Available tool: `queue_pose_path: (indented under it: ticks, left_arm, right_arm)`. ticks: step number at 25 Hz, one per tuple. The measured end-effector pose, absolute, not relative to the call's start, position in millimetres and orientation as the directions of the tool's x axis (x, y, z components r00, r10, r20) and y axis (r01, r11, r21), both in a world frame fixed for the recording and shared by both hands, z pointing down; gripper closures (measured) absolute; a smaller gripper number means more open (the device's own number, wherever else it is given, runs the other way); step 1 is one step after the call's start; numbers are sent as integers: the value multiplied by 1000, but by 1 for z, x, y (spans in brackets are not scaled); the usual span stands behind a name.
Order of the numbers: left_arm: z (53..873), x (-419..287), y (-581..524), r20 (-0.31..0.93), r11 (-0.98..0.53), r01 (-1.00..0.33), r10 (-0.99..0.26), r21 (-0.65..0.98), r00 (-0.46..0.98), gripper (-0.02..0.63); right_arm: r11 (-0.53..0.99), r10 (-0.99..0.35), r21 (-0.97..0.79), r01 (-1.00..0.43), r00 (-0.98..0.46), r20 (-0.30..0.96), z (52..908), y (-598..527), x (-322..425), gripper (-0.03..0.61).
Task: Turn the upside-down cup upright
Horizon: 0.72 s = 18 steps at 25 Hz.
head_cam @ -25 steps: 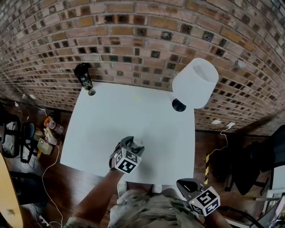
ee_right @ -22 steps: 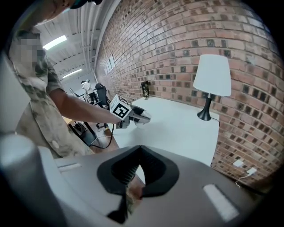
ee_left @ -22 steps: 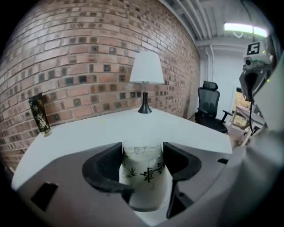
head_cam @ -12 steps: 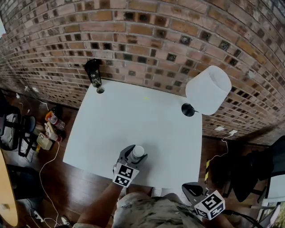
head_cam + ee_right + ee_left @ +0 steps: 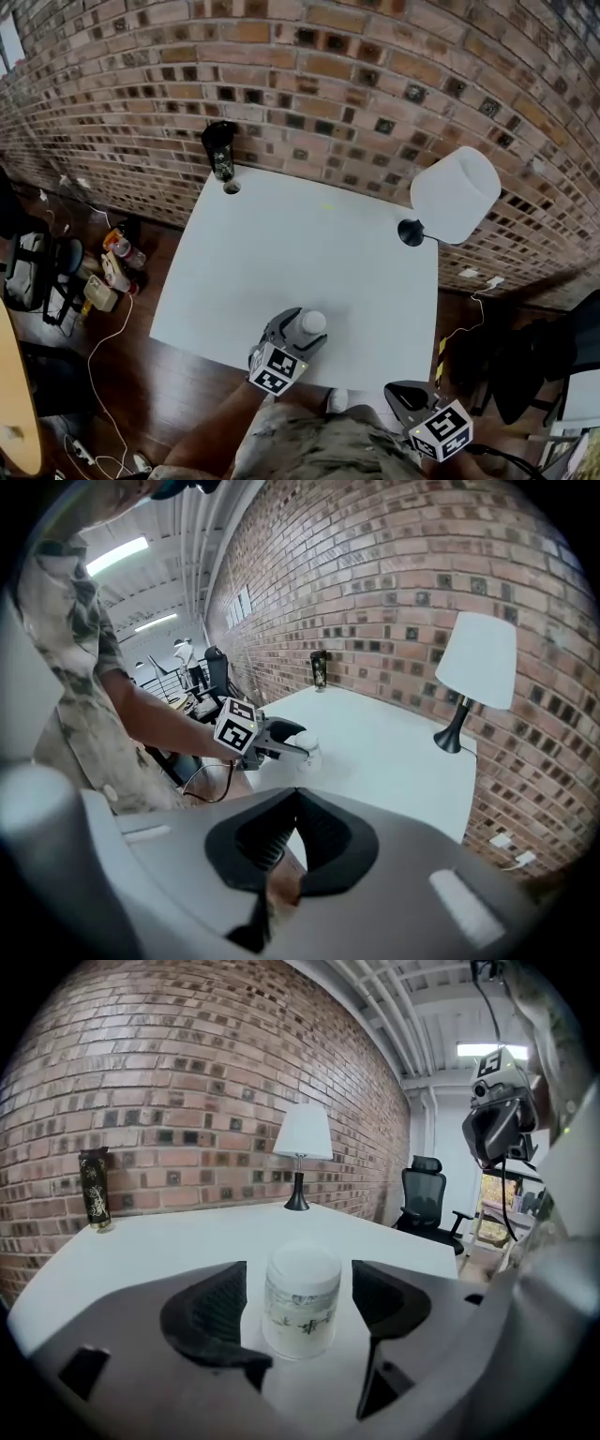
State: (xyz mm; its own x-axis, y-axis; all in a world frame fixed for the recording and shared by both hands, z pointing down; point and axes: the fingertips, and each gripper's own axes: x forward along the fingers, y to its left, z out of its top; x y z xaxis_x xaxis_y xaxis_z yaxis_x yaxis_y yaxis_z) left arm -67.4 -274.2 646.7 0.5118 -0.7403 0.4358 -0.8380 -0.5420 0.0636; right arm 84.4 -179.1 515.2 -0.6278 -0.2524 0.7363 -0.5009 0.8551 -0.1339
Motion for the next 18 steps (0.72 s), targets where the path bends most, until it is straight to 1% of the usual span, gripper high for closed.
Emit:
queue_pose_path:
  ticks: [5, 8, 10, 13, 16, 18]
  left_arm:
    - [618, -93, -237, 419, -577, -815, -728, 54, 543, 268]
    - [606, -116, -192, 465, -570, -821, -719, 30, 517, 267]
    - [591, -125, -153, 484, -564, -825, -714, 32, 507, 267]
    - [554, -123, -87, 461, -550, -830, -714, 95, 527, 287]
    - [525, -106, -26, 436, -458, -868, -753, 191, 493, 287]
    - [509, -83, 12, 435, -394, -888, -775, 237, 459, 294]
  right_arm:
    - [832, -293, -150, -534, -652, 700, 516, -167, 64, 575]
    - [828, -293, -161, -537, -659, 693, 521, -150, 62, 572]
    - [843, -278, -165, -512, -677, 682, 519, -134, 66, 568]
    - [871, -250, -171, -460, -716, 652, 515, -105, 79, 560]
    - [882, -224, -209, -421, -768, 600, 508, -76, 101, 548]
    - [888, -204, -230, -398, -790, 578, 506, -54, 122, 546]
